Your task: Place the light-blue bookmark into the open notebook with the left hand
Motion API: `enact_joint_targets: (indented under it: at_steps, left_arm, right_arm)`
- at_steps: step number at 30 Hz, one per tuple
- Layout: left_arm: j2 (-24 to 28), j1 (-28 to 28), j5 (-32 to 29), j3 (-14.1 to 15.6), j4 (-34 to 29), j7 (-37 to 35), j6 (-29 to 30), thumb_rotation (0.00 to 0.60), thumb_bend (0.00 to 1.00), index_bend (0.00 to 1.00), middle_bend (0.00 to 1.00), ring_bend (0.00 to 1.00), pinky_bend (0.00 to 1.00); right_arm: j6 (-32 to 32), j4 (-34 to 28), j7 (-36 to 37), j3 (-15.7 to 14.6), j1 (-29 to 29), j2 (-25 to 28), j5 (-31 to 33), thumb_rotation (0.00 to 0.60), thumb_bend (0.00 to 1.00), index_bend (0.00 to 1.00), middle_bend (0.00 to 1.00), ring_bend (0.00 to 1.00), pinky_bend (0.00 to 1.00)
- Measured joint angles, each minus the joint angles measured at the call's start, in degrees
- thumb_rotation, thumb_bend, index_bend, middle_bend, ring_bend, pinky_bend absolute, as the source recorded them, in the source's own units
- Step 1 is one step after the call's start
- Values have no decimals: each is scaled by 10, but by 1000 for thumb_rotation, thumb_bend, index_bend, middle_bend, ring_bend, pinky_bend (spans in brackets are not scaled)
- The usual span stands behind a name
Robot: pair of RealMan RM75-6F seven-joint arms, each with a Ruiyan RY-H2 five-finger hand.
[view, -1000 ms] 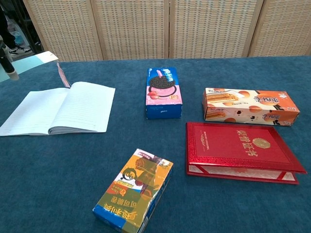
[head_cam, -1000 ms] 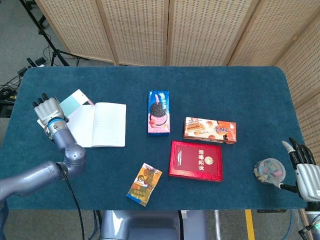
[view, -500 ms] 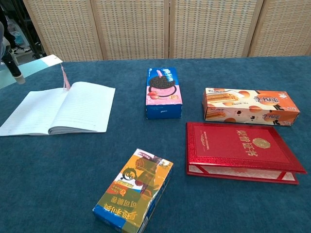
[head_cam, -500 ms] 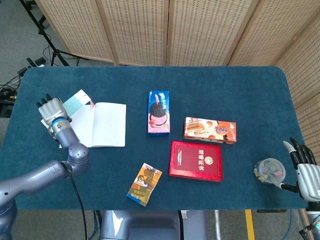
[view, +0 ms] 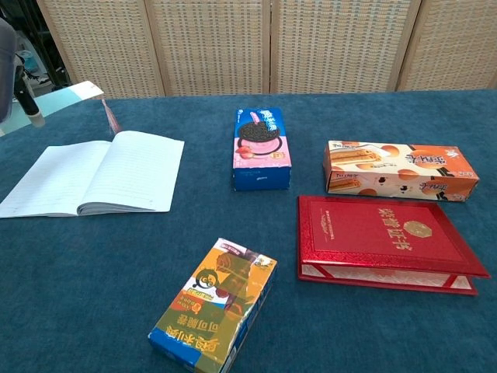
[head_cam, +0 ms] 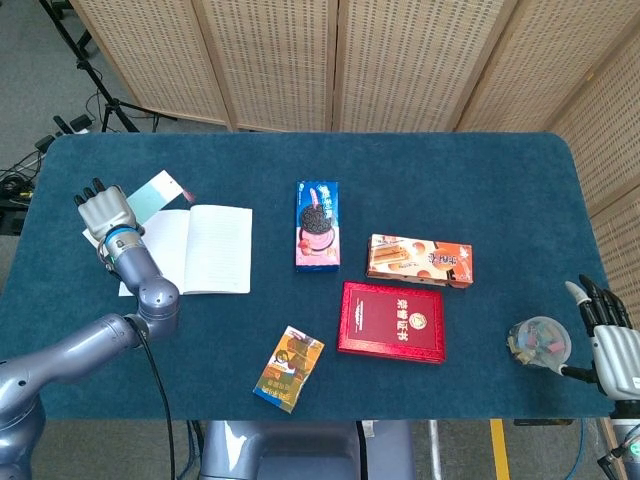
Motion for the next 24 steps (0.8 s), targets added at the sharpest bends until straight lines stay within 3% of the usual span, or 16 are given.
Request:
enact_joint_targets:
  at_steps: [9,24]
  left_arm:
    - [-40,3,-11,9,15,22,-9,600,344,460,0,0,27]
    - [-30,17,-16,-1,-35,58,51,600,330,480,0,0,29]
  right_arm:
    - [9,0,9,1,-5,3,-1,600,0,0,0,0,0]
    - [21,-6,5,-2,-8,4,-16,600,0,0,0,0,0]
